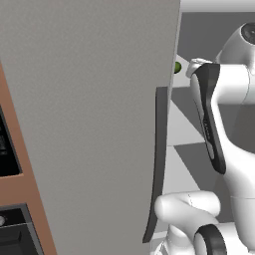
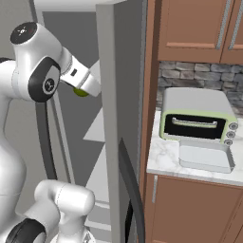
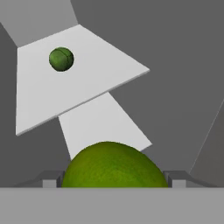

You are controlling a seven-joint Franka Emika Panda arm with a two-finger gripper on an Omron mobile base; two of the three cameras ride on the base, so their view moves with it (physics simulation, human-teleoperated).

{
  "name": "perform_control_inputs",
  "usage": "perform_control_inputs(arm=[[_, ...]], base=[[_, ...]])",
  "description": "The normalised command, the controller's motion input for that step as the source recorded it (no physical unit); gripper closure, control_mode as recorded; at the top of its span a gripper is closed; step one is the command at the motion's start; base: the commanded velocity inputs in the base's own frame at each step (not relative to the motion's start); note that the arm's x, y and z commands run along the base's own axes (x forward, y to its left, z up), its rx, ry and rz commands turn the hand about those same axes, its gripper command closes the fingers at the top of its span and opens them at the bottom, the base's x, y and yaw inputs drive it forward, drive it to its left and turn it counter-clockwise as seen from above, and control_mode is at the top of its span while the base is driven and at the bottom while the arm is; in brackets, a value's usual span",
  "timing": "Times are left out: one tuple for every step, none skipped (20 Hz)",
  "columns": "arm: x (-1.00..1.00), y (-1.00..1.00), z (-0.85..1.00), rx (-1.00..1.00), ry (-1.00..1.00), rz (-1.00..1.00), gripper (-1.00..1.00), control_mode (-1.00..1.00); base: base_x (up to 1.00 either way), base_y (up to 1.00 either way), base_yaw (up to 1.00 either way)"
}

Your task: Take the avocado and lime out of the freezer and place them in the tupperware container on the counter. Then put the tupperware containing the vegetables back in the freezer.

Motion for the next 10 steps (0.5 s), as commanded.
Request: perform_control_inputs(arm=[[-0.11,0.31,-0.36,0.00,0.05,0.03,1.00,-1.00],[-0.09,0.26,-0.34,0.00,0.06,0.03,1.00,-1.00],[-0.08,0.19,-0.31,0.00,0.05,0.03,1.00,-1.00],[-0.07,0.14,-0.30,0.00,0.05,0.03,1.00,-1.00],[-0.06,0.09,-0.25,0.00,0.04,0.03,1.00,-1.00],[-0.05,0.06,-0.23,0.00,0.04,0.03,1.00,-1.00],[-0.03,0.04,-0.25,0.00,0.05,0.03,1.00,-1.00],[0.00,0.01,-0.27,0.00,0.08,0.03,1.00,-1.00],[0.00,0.00,-0.26,0.00,0.08,0.03,1.00,-1.00],[0.00,0.00,-0.24,0.01,0.10,0.03,1.00,-1.00]], base=[[0.00,0.00,0.00],[0.00,0.00,0.00],[0.00,0.00,0.00],[0.00,0.00,0.00],[0.00,0.00,0.00],[0.00,0.00,0.00],[0.00,0.00,0.00],[0.00,0.00,0.00],[0.00,0.00,0.00],[0.00,0.00,0.00]])
